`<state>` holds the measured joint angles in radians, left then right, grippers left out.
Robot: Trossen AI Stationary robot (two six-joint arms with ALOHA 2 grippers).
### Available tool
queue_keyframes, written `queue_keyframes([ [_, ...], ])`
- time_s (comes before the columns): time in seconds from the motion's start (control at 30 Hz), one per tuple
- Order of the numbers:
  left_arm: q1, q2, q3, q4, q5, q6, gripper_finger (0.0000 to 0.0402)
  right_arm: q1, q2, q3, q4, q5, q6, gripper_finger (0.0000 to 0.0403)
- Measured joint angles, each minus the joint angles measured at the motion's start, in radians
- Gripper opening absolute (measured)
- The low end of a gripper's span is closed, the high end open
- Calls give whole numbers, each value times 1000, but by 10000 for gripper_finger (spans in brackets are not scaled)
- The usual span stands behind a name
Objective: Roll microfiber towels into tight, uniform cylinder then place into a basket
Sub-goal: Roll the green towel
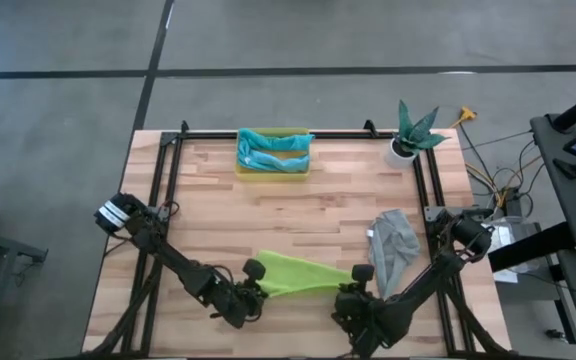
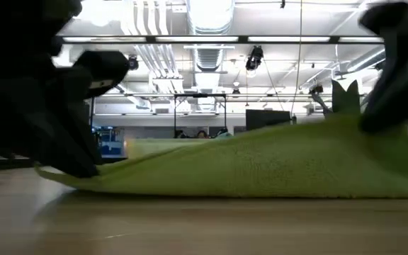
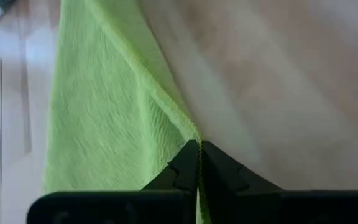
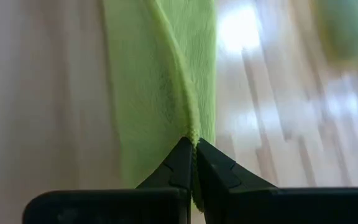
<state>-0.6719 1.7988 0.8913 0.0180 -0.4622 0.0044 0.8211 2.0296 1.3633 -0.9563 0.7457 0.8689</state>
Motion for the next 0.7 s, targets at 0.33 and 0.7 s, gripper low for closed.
queue_keyframes([
  [0.33, 58, 5, -48, 13, 16, -51, 1, -36, 0, -184, 138, -50, 40, 9],
  [0.7, 70, 3, -35, 20, 18, -21, 1, -35, -2, -171, 189, -104, 5, 9],
])
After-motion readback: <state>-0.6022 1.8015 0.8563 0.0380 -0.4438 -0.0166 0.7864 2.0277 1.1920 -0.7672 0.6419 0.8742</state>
